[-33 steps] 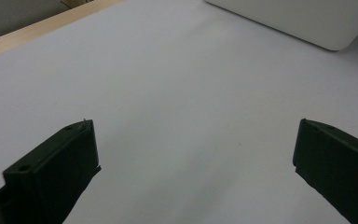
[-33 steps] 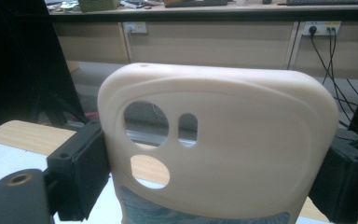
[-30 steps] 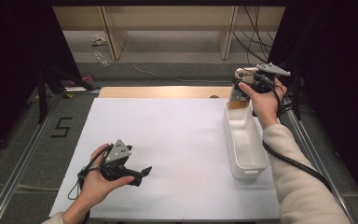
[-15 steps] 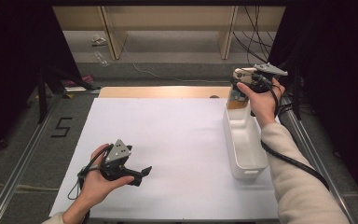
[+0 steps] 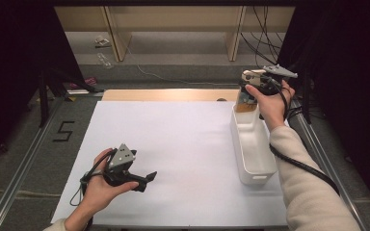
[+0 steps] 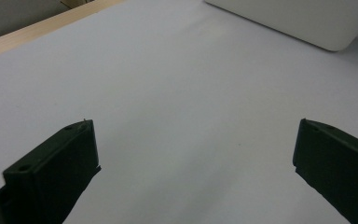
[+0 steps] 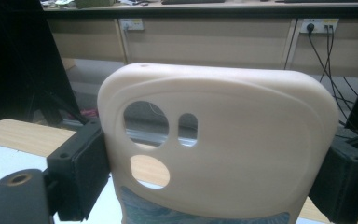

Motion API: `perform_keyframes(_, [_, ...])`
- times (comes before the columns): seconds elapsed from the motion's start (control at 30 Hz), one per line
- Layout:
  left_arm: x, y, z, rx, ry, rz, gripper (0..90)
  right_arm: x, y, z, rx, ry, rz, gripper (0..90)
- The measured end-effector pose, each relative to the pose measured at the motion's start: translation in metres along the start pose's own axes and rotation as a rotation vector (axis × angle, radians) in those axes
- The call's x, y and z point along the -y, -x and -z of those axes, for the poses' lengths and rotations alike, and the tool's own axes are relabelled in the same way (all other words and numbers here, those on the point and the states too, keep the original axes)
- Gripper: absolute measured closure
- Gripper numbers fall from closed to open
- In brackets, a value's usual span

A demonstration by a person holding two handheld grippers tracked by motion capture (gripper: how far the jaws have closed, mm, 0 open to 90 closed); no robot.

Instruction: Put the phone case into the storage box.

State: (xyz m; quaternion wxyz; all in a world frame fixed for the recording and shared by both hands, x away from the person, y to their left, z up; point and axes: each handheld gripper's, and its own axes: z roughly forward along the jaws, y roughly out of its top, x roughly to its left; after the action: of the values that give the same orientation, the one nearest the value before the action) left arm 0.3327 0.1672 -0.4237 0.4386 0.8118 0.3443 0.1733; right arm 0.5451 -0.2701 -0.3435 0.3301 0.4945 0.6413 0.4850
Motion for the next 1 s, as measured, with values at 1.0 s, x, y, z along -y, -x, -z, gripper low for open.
perform_keyframes(1.0, [0.0004,-0.0007,-0.0001,0.002,0.000,0.002,0.0,0.0012,0.0037,-0.0076,0.014,-0.023,0.006,13.2])
